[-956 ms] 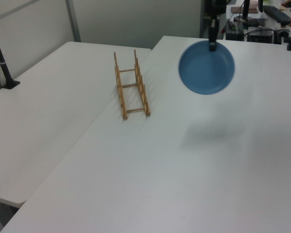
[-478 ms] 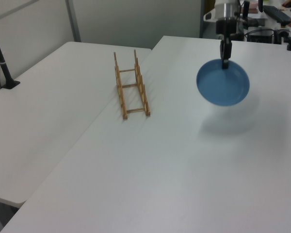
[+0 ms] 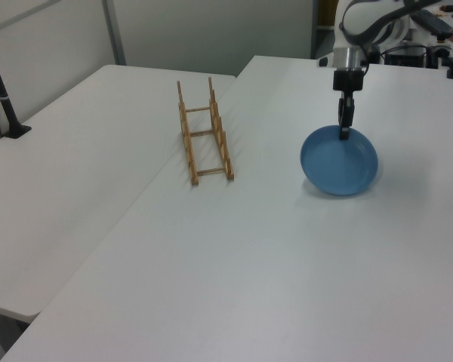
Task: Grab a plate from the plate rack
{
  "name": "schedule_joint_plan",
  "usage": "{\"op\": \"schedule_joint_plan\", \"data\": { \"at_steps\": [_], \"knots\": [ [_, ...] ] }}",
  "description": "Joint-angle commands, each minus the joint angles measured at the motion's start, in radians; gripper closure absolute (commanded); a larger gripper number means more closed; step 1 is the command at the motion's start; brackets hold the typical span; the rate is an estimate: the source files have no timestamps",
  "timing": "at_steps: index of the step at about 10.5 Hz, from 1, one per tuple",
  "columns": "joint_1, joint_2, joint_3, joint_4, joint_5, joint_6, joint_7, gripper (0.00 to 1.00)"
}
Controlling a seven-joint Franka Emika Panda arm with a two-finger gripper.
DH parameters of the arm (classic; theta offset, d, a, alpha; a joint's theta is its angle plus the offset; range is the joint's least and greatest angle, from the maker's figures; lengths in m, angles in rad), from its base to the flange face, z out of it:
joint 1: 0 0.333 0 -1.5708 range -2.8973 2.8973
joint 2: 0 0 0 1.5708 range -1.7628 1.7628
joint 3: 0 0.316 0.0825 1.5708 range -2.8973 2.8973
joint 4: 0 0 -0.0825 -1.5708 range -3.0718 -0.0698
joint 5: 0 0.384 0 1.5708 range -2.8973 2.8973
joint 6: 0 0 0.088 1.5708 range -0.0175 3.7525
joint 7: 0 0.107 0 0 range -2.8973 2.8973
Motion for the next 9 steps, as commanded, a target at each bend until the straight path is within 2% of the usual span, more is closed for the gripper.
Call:
{"op": "schedule_joint_plan", "data": {
  "at_steps": [1,2,3,5,6,9],
  "knots": [
    [0.004,0.054,-0.008,-0.014,-0.025,0.063,-0.023,1.0],
    [0.004,0.069,-0.008,-0.014,-0.036,0.072,-0.016,0.93],
    [0.004,0.081,-0.008,-0.01,-0.038,0.072,-0.013,0.59],
    [-0.006,0.075,-0.008,-0.001,-0.038,0.065,-0.008,0.08],
    [-0.009,0.066,-0.008,0.01,-0.038,0.062,-0.006,0.0],
    [-0.003,-0.022,-0.006,0.036,-0.036,0.055,0.084,0.0]
  ]
}}
